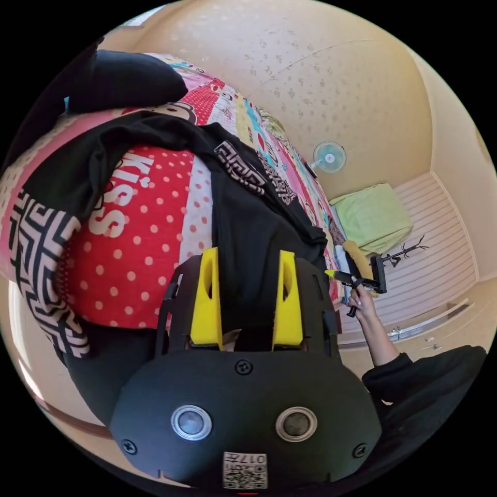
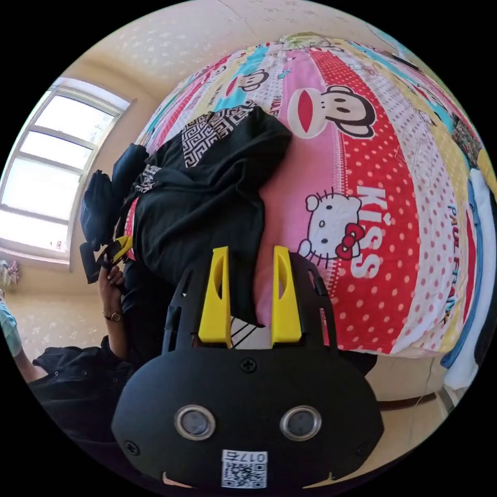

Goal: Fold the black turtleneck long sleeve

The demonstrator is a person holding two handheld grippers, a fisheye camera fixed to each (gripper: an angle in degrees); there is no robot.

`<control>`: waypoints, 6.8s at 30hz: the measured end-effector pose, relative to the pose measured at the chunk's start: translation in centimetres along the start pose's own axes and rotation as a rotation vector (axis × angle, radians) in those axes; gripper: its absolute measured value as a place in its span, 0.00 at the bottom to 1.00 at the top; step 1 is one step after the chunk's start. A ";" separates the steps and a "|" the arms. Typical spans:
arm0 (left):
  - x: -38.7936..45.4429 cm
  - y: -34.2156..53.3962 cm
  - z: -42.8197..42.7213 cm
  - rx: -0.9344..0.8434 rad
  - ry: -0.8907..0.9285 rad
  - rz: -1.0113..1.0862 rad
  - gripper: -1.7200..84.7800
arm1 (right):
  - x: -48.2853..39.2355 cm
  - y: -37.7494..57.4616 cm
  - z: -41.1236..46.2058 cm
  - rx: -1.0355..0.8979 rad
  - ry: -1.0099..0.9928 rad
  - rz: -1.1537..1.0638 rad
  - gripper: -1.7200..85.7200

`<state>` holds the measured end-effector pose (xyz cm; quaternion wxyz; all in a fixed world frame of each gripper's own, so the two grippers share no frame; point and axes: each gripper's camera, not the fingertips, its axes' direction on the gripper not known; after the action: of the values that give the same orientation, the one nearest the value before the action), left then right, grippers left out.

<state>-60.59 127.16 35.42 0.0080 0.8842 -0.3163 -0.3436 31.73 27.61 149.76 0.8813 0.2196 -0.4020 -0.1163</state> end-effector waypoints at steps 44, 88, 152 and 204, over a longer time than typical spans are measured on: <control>32.6 -6.1 37.9 -0.771 -0.257 0.692 0.11 | 3.9 2.5 4.9 0.304 0.077 -0.434 0.11; 23.5 -20.9 16.6 -0.677 -0.161 0.483 0.12 | 15.8 2.5 -0.4 0.559 -0.197 -0.222 0.06; 28.7 -4.9 -14.3 0.232 -0.301 0.589 0.02 | 9.8 -4.8 13.6 0.210 -0.433 -0.327 0.03; 11.0 11.4 -7.9 -0.092 -0.029 0.092 0.15 | -6.7 0.0 8.4 0.271 0.341 -0.408 0.06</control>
<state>-55.87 110.26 37.43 0.0596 0.8624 -0.3405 -0.3699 20.93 27.73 150.23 0.8571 0.4280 -0.2076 -0.1976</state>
